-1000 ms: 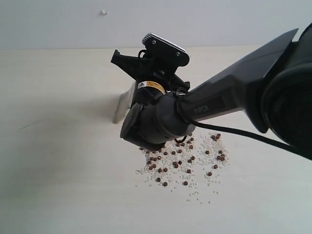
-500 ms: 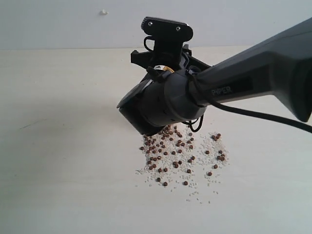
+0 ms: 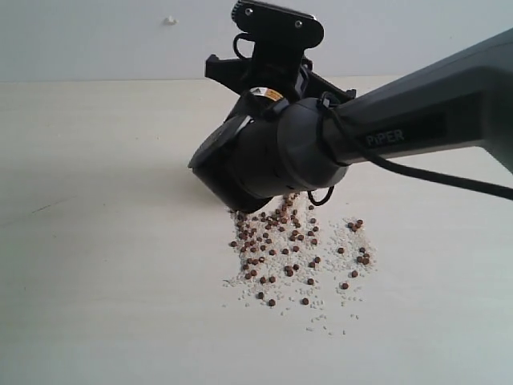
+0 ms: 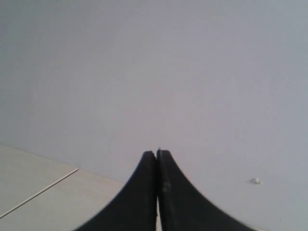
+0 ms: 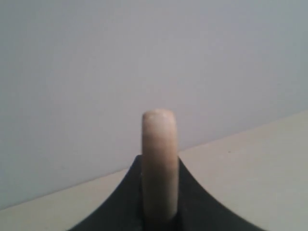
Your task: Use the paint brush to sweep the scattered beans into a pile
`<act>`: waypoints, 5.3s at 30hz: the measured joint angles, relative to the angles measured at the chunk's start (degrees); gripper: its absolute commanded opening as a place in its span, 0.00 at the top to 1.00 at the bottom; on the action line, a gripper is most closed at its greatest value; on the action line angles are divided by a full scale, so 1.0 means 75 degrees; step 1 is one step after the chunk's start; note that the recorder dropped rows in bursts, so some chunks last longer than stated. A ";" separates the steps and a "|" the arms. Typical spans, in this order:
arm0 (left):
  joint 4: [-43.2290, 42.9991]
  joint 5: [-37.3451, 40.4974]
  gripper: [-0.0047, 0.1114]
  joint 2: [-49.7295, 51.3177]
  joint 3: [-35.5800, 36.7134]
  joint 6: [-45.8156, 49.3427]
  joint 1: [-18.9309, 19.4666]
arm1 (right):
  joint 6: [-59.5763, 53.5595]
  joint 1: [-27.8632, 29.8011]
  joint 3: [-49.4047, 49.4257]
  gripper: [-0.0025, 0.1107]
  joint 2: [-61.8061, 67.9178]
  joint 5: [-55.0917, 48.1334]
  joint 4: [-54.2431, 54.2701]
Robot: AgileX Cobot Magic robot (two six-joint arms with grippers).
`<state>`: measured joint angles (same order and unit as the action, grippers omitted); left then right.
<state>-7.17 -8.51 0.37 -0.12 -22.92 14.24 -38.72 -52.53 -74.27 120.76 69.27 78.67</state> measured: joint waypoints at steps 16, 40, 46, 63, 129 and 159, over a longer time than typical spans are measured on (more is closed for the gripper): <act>0.0000 0.0000 0.96 0.0000 0.0000 0.0000 0.0000 | 0.2025 -0.0253 0.3654 0.98 -0.2738 -0.0014 -0.2769; 0.0000 0.0000 0.96 0.0000 0.0000 0.0000 0.0000 | -0.0012 -0.0253 0.8549 0.98 -0.7411 -0.0095 -0.2005; 0.0000 0.0000 0.96 0.0000 0.0000 0.0000 0.0000 | 0.0740 -0.0253 0.7985 0.98 -0.4910 -0.0055 -0.1726; 0.0000 0.0000 0.96 0.0000 0.0000 0.0000 0.0000 | 0.2267 -0.0253 0.4150 0.98 -0.1393 -0.0201 -0.2047; 0.0000 0.0000 0.96 0.0000 0.0000 0.0000 0.0000 | 0.3733 0.1577 0.5041 0.98 -0.2220 -0.0572 -0.4925; 0.0000 0.0000 0.96 0.0000 0.0000 0.0000 0.0000 | 0.1900 -0.2656 0.7165 0.98 -0.5282 -0.0035 0.0712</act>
<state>-7.17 -8.51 0.37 -0.12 -22.92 14.24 -24.48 -72.45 -20.53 81.15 69.00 84.01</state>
